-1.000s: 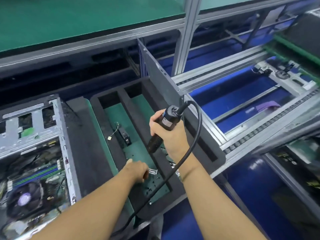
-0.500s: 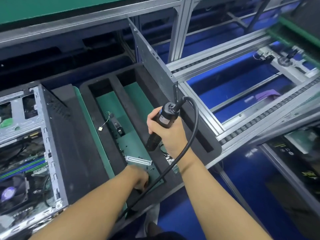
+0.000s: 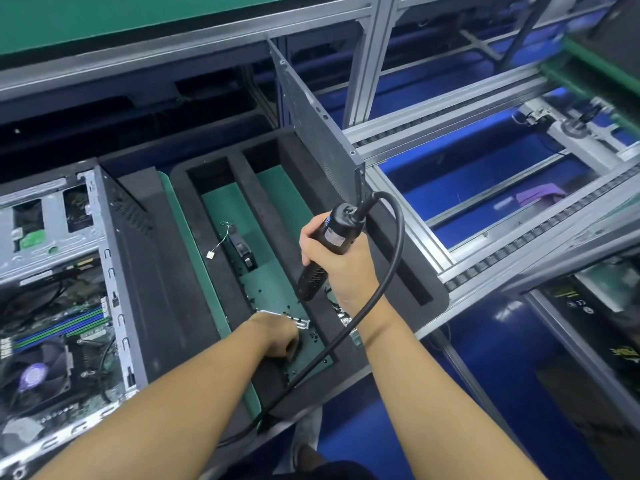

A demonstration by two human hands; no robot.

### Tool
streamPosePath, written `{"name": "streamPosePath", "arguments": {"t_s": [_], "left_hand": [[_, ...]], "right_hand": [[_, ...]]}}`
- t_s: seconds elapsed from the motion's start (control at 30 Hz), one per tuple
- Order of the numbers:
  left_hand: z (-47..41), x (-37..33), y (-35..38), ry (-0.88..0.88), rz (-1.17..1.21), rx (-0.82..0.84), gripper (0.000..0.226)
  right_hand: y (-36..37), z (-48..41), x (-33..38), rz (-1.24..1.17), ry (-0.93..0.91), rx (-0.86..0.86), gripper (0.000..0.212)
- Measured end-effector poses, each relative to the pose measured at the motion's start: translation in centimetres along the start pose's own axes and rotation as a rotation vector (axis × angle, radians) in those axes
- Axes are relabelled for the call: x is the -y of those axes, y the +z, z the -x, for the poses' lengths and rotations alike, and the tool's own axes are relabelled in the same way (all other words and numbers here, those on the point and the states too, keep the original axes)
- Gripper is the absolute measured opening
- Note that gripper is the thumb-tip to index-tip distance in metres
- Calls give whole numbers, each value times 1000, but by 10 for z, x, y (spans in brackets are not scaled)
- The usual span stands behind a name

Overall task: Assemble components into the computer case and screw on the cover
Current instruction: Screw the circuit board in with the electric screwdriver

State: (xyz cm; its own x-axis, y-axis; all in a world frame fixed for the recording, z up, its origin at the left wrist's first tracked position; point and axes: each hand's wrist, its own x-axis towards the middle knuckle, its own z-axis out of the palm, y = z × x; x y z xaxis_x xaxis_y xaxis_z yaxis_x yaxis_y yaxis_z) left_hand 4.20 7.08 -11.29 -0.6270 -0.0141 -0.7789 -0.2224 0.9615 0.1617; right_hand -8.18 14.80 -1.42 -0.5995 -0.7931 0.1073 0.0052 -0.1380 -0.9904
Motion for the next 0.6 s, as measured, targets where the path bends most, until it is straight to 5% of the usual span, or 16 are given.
{"name": "streamPosePath", "arguments": {"t_s": [0.2,0.6], "left_hand": [[-3,-33,6,36,-88,257,30],[-8,-7,7,-78,-233,24,34]], "right_hand": [[0,-2,-9,8,13,11,15],[1,-1,-5,-55,9,1,17]]}}
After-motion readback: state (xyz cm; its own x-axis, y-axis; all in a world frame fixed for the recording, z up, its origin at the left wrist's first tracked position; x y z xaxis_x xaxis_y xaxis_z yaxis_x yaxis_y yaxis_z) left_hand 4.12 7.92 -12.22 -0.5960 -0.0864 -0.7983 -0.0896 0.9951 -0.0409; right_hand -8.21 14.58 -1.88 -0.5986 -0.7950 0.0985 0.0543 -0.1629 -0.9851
